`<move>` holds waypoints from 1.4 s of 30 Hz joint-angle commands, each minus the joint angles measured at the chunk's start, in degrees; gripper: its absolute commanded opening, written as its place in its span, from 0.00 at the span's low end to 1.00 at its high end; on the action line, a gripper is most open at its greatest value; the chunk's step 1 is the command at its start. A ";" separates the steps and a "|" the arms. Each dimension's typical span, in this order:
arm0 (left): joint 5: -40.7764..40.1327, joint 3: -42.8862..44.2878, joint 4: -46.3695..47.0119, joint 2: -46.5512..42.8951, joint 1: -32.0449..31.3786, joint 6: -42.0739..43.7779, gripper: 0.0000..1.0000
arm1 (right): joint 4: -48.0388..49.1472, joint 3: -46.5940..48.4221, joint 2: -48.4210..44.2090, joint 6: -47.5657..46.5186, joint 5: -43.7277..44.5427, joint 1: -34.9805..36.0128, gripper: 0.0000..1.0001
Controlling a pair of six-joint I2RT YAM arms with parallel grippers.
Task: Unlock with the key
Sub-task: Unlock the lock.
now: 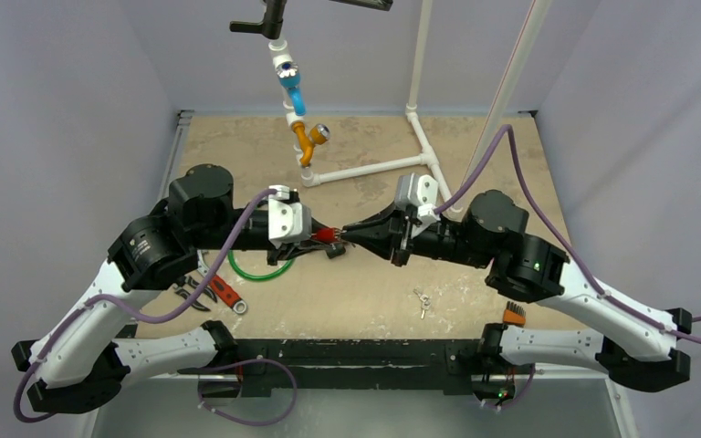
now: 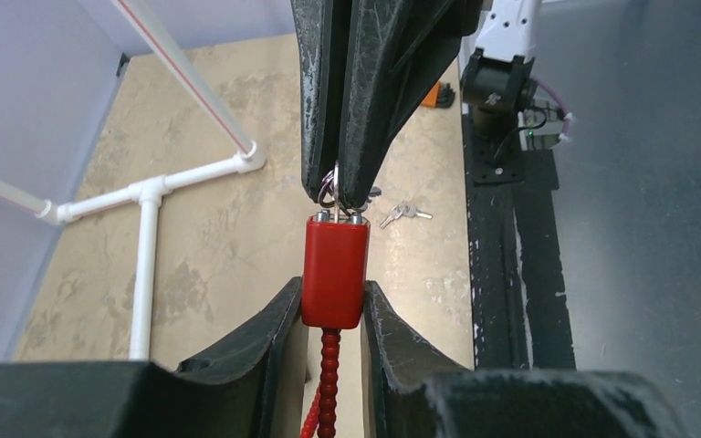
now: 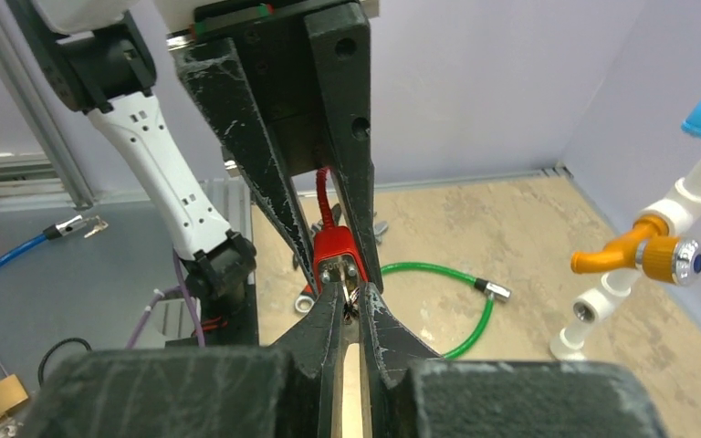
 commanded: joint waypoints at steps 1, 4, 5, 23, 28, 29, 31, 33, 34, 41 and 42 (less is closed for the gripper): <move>-0.43 3.65 6.36 -0.05 -0.33 3.02 0.00 | -4.02 -1.83 4.54 3.61 3.60 -0.02 0.00; -1.29 4.77 6.62 0.24 -0.34 2.84 0.00 | -2.44 -4.08 5.78 8.86 0.54 -0.04 0.00; -1.33 5.00 6.63 0.27 -0.31 2.69 0.00 | -2.12 -4.73 6.00 9.67 0.26 -0.06 0.00; -6.89 10.39 4.16 2.15 -4.23 15.83 0.00 | 20.18 -18.29 3.61 29.89 -17.04 -11.65 0.00; -11.78 9.58 -0.52 2.71 -8.08 27.91 0.00 | 18.71 -15.97 5.79 32.04 -21.60 -12.61 0.00; -13.63 9.31 -0.56 2.88 -9.16 30.16 0.00 | 18.28 -15.65 6.20 32.46 -22.20 -12.63 0.00; -19.21 8.08 0.91 3.02 -11.41 33.59 0.00 | 17.83 -15.26 6.77 33.51 -22.77 -12.76 0.00; -23.58 5.66 3.69 2.33 -13.47 37.29 0.00 | 18.03 -15.37 7.01 34.66 -23.15 -13.09 0.00; -25.02 4.06 5.25 1.73 -14.38 38.88 0.00 | 18.71 -15.72 7.15 35.52 -23.21 -13.27 0.00; -31.06 -2.17 13.97 -0.31 -17.23 45.55 0.00 | 25.36 -17.77 7.78 43.06 -27.52 -17.02 0.00; -32.58 -2.79 14.90 -0.57 -17.49 46.59 0.00 | 26.40 -18.03 8.00 44.20 -28.55 -17.68 0.00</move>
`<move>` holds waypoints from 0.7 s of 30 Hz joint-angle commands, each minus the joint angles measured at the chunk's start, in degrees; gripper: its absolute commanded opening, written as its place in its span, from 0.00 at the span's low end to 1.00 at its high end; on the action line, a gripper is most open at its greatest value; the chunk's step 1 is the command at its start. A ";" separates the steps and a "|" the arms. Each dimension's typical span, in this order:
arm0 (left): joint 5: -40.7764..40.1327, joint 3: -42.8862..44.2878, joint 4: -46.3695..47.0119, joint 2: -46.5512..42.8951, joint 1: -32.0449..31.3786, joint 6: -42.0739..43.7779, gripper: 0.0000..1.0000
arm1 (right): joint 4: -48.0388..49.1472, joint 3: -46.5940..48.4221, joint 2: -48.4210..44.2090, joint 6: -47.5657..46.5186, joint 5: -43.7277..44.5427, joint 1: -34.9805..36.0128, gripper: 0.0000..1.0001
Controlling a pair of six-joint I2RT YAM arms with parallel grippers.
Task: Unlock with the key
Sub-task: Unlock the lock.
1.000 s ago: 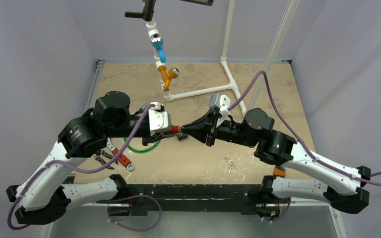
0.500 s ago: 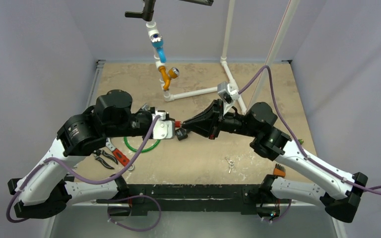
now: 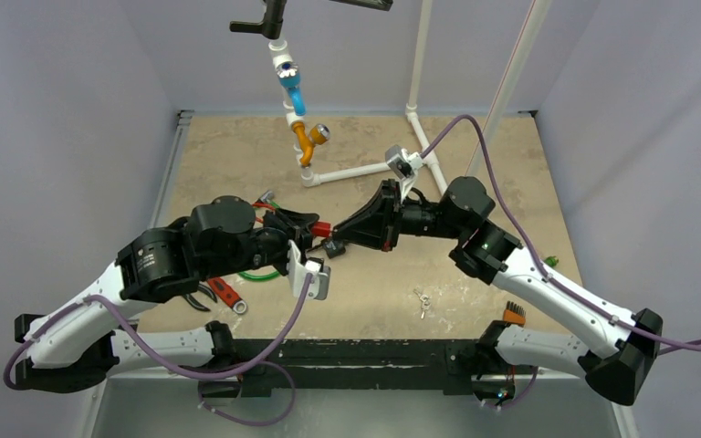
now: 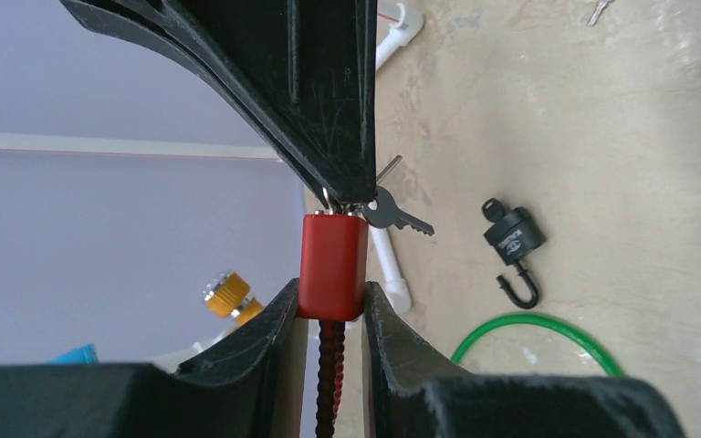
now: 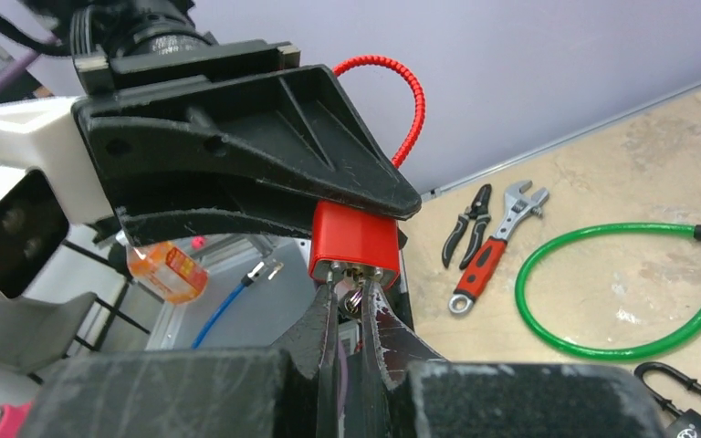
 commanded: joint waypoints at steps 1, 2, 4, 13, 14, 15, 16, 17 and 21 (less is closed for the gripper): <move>0.18 -1.45 23.43 -0.30 -2.82 10.16 0.00 | 2.17 -2.40 3.03 9.72 -4.02 -1.86 0.00; 0.03 -2.13 24.17 -0.53 -2.95 11.25 0.00 | 3.38 -2.74 3.21 10.97 -4.70 -2.40 0.00; -0.20 -3.78 25.92 -1.39 -3.25 13.03 0.00 | 5.97 -3.47 3.47 13.41 -6.03 -3.23 0.00; 1.70 -11.05 31.77 -5.74 -5.09 20.29 0.00 | 12.50 -4.62 5.57 19.87 -11.66 -5.17 0.00; 2.81 -11.96 32.11 -6.28 -5.32 21.62 0.00 | 13.09 -4.54 5.74 20.35 -12.17 -5.22 0.00; 3.42 -13.30 32.97 -7.00 -5.50 22.94 0.00 | 13.40 -4.34 5.88 20.63 -12.72 -5.27 0.00; 3.91 -14.47 33.59 -7.65 -5.62 24.25 0.00 | 13.42 -4.00 5.88 20.72 -13.07 -5.27 0.00; 4.17 -15.37 33.76 -8.12 -5.65 25.24 0.00 | 13.21 -3.81 5.68 20.74 -13.27 -5.29 0.00; 4.25 -17.45 34.44 -9.20 -5.83 27.20 0.00 | 10.90 -2.23 5.21 20.28 -14.91 -5.32 0.03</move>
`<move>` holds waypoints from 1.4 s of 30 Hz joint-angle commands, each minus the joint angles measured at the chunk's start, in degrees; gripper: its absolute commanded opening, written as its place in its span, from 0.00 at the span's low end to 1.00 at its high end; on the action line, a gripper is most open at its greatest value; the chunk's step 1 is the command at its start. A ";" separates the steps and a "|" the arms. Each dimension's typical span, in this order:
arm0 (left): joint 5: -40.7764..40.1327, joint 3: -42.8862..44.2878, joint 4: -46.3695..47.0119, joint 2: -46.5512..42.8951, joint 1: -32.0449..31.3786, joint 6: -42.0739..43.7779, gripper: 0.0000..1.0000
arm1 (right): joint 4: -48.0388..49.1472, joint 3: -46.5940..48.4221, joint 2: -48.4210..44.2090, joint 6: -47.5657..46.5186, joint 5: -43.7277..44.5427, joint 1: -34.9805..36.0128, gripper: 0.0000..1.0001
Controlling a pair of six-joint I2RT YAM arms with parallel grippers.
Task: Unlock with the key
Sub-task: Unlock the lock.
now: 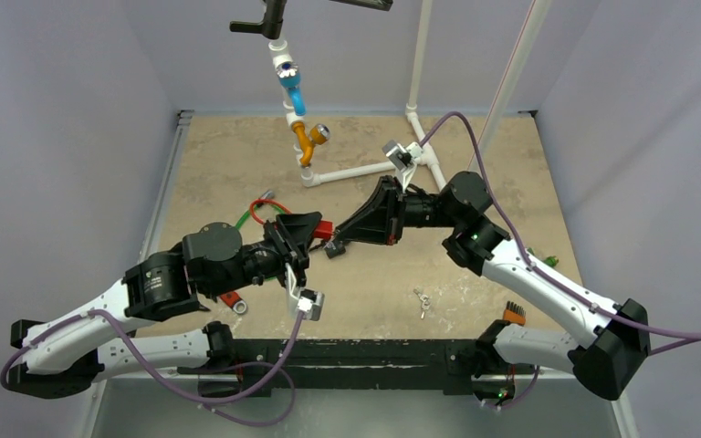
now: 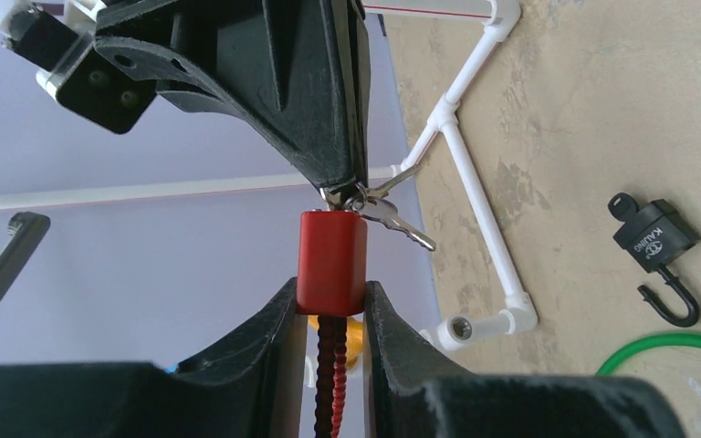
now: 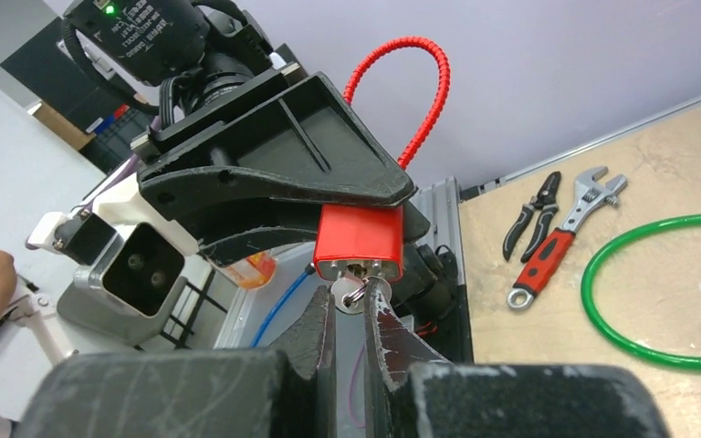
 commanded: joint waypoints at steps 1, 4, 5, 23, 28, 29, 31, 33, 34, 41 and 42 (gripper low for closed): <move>9.48 -0.77 16.78 0.35 -2.20 8.82 0.00 | -5.64 1.93 1.13 5.32 -2.09 0.95 0.09; 8.64 -0.50 16.38 0.37 -2.24 8.18 0.00 | -11.42 3.89 -0.64 1.44 -0.78 0.96 0.34; 8.31 -0.56 16.29 0.31 -2.24 7.94 0.00 | -13.11 4.36 -1.33 -0.11 0.06 0.92 0.42; 6.23 3.68 7.84 0.21 -2.13 -3.41 0.00 | -42.85 17.87 -17.05 -31.17 20.33 -3.18 0.96; 7.19 7.90 4.01 2.34 -0.96 -15.05 0.00 | -38.71 16.51 -17.86 -38.06 13.08 -3.00 0.94; 9.18 9.04 2.59 2.81 -0.22 -18.19 0.00 | -38.45 16.47 -18.00 -39.96 12.84 -2.84 0.94; 11.48 11.13 -0.36 3.92 1.49 -23.31 0.00 | -37.17 16.31 -18.09 -42.37 12.44 -2.09 0.93; 13.69 13.24 -3.72 5.44 2.86 -26.79 0.00 | -36.78 16.52 -17.38 -44.40 12.71 -0.41 0.93; 14.49 13.94 -4.58 6.05 3.38 -28.45 0.00 | -37.00 16.67 -16.82 -45.33 13.60 1.00 0.92; 18.86 14.86 -5.60 7.57 5.22 -31.63 0.00 | -39.63 17.64 -13.48 -57.38 32.66 19.04 0.87; 19.28 15.01 -5.62 7.57 5.23 -32.10 0.00 | -39.26 17.55 -13.10 -57.91 34.70 20.39 0.86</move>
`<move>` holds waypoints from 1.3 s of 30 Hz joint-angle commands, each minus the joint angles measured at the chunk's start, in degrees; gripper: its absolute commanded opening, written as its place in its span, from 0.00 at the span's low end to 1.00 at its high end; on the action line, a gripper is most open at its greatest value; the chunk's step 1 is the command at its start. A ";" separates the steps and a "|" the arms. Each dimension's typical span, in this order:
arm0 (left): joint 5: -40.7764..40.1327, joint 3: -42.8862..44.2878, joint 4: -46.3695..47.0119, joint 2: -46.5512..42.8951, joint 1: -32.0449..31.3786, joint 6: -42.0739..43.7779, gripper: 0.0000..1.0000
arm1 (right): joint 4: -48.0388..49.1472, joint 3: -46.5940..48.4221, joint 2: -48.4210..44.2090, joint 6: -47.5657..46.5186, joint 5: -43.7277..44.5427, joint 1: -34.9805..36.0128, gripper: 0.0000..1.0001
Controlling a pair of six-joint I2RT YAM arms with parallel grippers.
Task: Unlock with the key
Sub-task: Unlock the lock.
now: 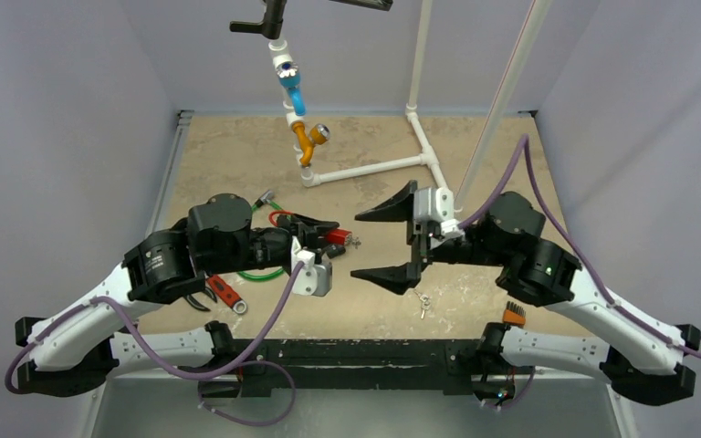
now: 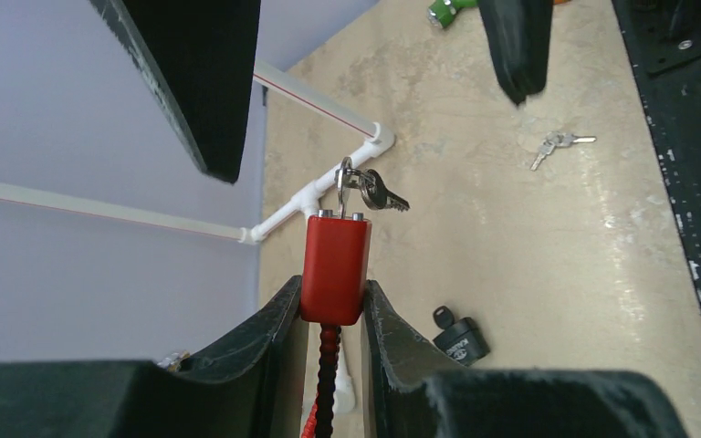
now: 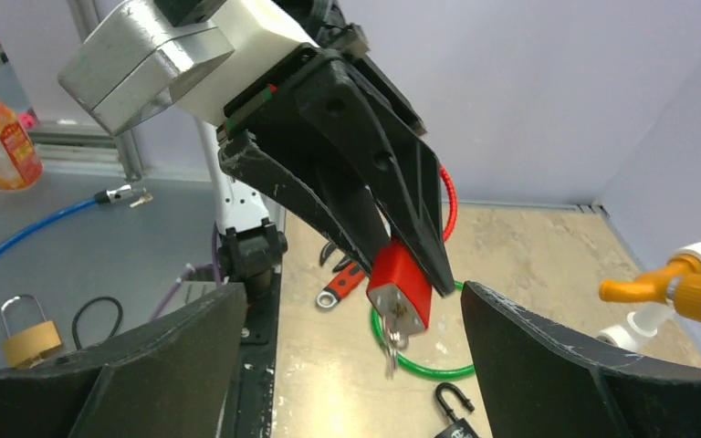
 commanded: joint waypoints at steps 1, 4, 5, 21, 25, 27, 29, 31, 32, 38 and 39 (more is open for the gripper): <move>4.72 2.61 0.06 -0.05 0.46 -4.90 0.00 | 0.53 0.91 1.15 -7.72 11.53 6.16 0.86; 6.40 3.73 -1.83 -0.16 0.54 -5.68 0.00 | 0.47 0.77 -0.21 -7.65 12.90 6.20 0.81; 6.75 3.74 -2.23 -0.36 0.55 -5.80 0.00 | 0.12 0.70 -0.91 -7.62 13.84 6.19 0.77; 8.42 3.53 -1.80 -0.83 2.90 -10.93 0.00 | -3.51 2.20 -0.79 -5.67 7.85 6.19 0.47; 8.83 3.88 -2.36 -0.19 3.27 -11.69 0.00 | -4.52 3.01 1.88 -7.30 6.50 6.27 0.42; 9.24 3.80 -2.70 0.07 3.27 -12.00 0.00 | -4.55 2.94 2.54 -8.06 6.76 6.40 0.40; 9.16 3.71 -2.44 0.25 3.27 -12.19 0.00 | -5.14 3.20 3.07 -9.05 6.98 6.55 0.37; 9.11 3.79 -2.47 0.50 3.37 -12.13 0.00 | -5.76 3.32 3.41 -9.73 7.21 6.62 0.33; 9.13 3.93 -2.47 0.66 3.36 -12.09 0.00 | -6.05 3.37 3.47 -10.11 7.35 6.70 0.31; 8.80 4.23 -2.13 1.37 3.51 -12.69 0.00 | -7.08 3.11 3.30 -11.79 9.40 6.94 0.14; 8.92 4.27 -2.17 1.50 3.53 -12.91 0.00 | -7.19 2.99 3.11 -12.00 9.97 7.01 0.14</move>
